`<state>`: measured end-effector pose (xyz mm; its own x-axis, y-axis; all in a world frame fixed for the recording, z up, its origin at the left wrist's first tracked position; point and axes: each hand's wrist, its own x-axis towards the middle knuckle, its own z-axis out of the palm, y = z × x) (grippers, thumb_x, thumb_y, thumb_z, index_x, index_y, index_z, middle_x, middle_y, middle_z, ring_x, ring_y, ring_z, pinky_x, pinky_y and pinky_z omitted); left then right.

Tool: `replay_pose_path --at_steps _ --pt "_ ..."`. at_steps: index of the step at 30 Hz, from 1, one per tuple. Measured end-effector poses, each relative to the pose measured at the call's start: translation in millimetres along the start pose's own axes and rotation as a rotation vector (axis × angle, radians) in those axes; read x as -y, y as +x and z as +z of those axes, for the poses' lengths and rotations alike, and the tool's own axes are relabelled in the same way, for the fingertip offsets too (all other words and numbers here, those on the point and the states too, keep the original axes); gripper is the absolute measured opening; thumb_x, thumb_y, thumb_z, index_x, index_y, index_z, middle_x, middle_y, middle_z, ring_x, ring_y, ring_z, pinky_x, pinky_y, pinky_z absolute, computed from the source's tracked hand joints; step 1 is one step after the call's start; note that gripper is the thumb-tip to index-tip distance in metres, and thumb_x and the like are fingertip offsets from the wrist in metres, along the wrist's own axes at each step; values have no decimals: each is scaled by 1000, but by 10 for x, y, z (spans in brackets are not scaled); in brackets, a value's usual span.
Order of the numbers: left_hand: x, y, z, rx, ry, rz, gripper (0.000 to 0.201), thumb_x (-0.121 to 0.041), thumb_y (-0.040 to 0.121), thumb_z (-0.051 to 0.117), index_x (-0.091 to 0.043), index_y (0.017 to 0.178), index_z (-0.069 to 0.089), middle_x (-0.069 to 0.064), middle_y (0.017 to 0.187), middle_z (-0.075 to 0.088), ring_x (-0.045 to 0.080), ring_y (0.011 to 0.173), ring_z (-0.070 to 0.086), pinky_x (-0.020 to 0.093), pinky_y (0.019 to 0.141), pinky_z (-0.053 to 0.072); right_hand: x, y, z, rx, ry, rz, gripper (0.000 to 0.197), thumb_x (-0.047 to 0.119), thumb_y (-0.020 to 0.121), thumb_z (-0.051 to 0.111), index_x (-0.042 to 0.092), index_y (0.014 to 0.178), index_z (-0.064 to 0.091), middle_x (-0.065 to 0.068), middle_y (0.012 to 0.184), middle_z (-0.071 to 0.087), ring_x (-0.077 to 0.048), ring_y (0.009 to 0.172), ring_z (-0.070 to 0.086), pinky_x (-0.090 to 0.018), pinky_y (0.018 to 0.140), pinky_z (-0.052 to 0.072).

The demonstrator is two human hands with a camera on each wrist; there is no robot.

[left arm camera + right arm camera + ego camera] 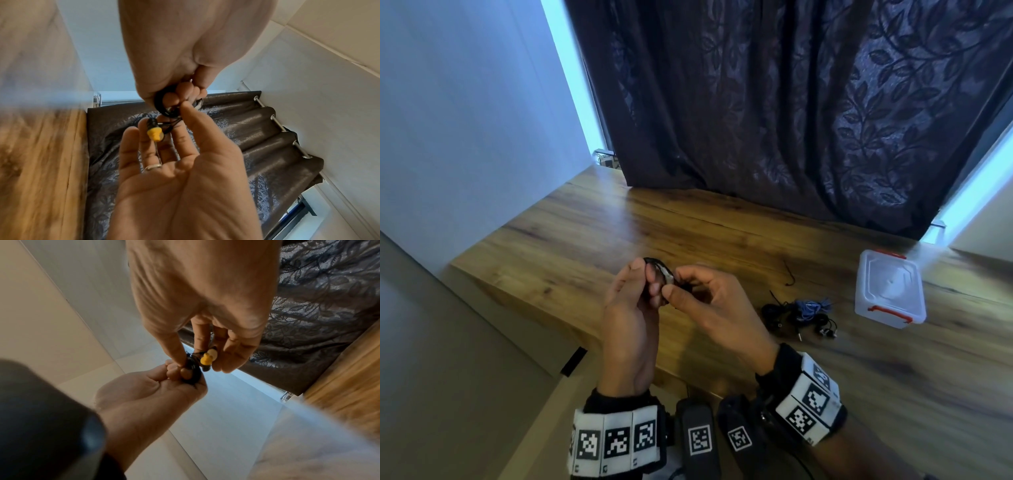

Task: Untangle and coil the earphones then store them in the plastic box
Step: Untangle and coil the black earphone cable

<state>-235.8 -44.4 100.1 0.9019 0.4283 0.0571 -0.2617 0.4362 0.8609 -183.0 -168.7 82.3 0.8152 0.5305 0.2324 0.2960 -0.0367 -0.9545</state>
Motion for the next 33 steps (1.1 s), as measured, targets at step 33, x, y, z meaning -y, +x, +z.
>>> replay_pose_path --at_steps 33 --pt "182 -32 -58 311 746 -25 40 -41 105 32 -7 103 52 7 78 53 15 66 49 30 60 40 182 176 -483 225 -131 22 30 4 89 73 6 119 71 6 96 77 -9 90 75 -22 84 57"
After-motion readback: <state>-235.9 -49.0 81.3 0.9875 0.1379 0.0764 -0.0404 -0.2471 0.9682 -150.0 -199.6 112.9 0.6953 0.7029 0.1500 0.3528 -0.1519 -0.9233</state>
